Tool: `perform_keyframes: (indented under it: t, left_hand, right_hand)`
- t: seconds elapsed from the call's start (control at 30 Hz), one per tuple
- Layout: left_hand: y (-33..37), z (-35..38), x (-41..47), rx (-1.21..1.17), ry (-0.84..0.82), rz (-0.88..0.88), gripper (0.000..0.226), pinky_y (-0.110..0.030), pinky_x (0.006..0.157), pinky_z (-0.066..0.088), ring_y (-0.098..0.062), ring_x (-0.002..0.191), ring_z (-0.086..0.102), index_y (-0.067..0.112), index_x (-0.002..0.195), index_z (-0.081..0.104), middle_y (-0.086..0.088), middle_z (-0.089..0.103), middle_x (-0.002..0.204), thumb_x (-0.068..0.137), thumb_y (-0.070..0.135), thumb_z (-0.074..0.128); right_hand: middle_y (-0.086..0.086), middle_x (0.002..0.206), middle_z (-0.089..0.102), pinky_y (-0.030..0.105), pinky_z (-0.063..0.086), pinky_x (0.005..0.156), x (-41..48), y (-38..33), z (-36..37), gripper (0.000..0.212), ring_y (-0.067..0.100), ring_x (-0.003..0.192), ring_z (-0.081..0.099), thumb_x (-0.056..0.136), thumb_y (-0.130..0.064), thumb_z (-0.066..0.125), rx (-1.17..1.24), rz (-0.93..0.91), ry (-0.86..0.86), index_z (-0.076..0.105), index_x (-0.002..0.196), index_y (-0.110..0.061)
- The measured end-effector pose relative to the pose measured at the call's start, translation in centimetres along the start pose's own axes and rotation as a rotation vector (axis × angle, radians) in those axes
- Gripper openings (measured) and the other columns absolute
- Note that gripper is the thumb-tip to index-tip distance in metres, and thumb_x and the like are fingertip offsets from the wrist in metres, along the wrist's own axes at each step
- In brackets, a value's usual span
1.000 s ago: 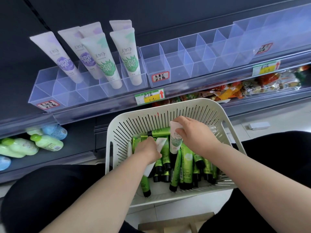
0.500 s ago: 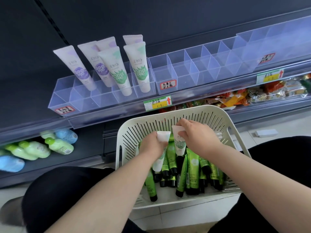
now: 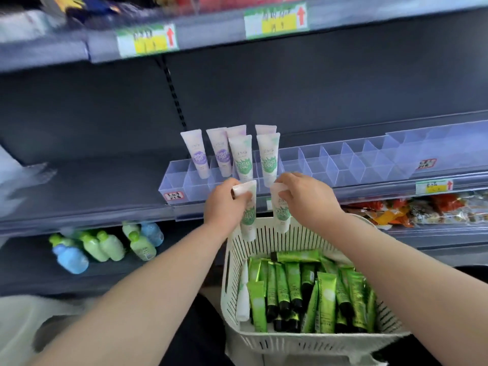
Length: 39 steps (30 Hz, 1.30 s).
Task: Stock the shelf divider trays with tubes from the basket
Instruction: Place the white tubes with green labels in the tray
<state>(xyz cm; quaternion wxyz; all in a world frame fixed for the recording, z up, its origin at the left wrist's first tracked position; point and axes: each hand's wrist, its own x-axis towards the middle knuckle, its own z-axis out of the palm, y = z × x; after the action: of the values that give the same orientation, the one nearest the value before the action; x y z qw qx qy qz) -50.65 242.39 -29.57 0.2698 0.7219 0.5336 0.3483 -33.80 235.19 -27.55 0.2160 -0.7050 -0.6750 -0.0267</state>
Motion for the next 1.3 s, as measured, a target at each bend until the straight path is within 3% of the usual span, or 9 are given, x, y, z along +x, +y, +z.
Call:
perform_keyframes:
  t: [0.17,0.27,0.37,0.6,0.8,1.0,1.17,1.3]
  left_hand:
    - [1.9,-6.2,2.9,-0.006,0.185,0.053,0.008,-0.016,0.048,0.038,-0.004,0.072,0.052,0.027,0.093,0.055,0.013,0.055,0.08,0.093,0.02,0.053]
    - [2.1,-9.1,4.5,-0.001,0.275,0.091,0.014,-0.024,0.05,0.035,-0.005,0.069,0.05,0.025,0.094,0.055,0.007,0.056,0.082,0.093,0.015,0.045]
    - [1.7,-10.8,6.1,-0.006,0.337,0.097,0.014,-0.028,0.053,0.036,-0.01,0.071,0.049,0.023,0.092,0.054,0.005,0.056,0.082,0.092,0.014,0.043]
    - [-0.3,-11.1,9.9,0.106,0.226,0.096,0.011,-0.035,0.059,0.045,-0.02,0.076,0.054,0.021,0.092,0.055,0.0,0.057,0.087,0.094,0.015,0.046]
    - [-2.6,-10.0,11.9,0.122,0.157,-0.006,0.011,-0.037,0.061,0.047,-0.019,0.074,0.054,0.024,0.089,0.055,0.002,0.057,0.084,0.095,0.018,0.049]
    - [-4.4,-9.1,12.4,0.097,0.119,-0.057,0.01,-0.039,0.064,0.05,-0.019,0.078,0.055,0.022,0.093,0.056,0.0,0.058,0.089,0.097,0.018,0.047]
    - [-4.6,-8.9,12.1,0.099,0.124,-0.035,0.015,-0.036,0.071,0.052,-0.021,0.092,0.057,0.023,0.106,0.058,-0.001,0.058,0.105,0.098,0.016,0.046]
    - [-3.7,-9.2,12.0,0.107,0.17,0.013,0.022,-0.038,0.079,0.051,-0.019,0.103,0.054,0.026,0.109,0.061,0.003,0.056,0.111,0.095,0.013,0.05]
  right_hand:
    - [0.001,0.106,0.061,0.032,0.042,0.059,4.3,-4.3,-2.5,0.03,0.026,0.089,0.058,0.089,-0.01,0.051,-0.039,-0.083,0.103,0.054,0.116,-0.022]
    - [0.001,0.103,0.06,0.029,0.033,0.055,7.0,-6.6,-2.9,0.031,0.025,0.078,0.052,0.086,-0.009,0.054,-0.076,-0.111,0.15,0.054,0.114,-0.022]
    - [-0.001,0.103,0.062,0.03,0.028,0.062,9.5,-8.2,-2.6,0.033,0.023,0.09,0.053,0.084,-0.009,0.057,-0.11,-0.142,0.23,0.055,0.114,-0.023]
    - [-0.004,0.096,0.063,0.032,0.023,0.068,13.5,-9.6,0.1,0.026,0.022,0.09,0.045,0.086,-0.011,0.054,-0.145,-0.152,0.195,0.054,0.109,-0.022]
    - [0.0,0.105,0.065,0.033,0.023,0.071,15.1,-9.7,2.6,0.042,0.024,0.1,0.048,0.078,-0.006,0.056,-0.197,-0.14,0.075,0.054,0.116,-0.024]
    - [0.0,0.092,0.065,0.035,0.022,0.072,15.4,-9.6,3.9,0.043,0.025,0.102,0.044,0.076,-0.004,0.053,-0.277,-0.161,0.069,0.054,0.116,-0.02]
    - [0.001,0.108,0.065,0.037,0.024,0.075,15.3,-9.5,4.0,0.047,0.026,0.112,0.041,0.079,-0.006,0.056,-0.249,-0.181,0.087,0.053,0.122,-0.023]
    - [-0.001,0.128,0.056,0.041,0.033,0.087,14.9,-9.4,4.2,0.051,0.026,0.122,0.039,0.085,-0.009,0.056,-0.239,-0.178,0.114,0.046,0.133,-0.025]
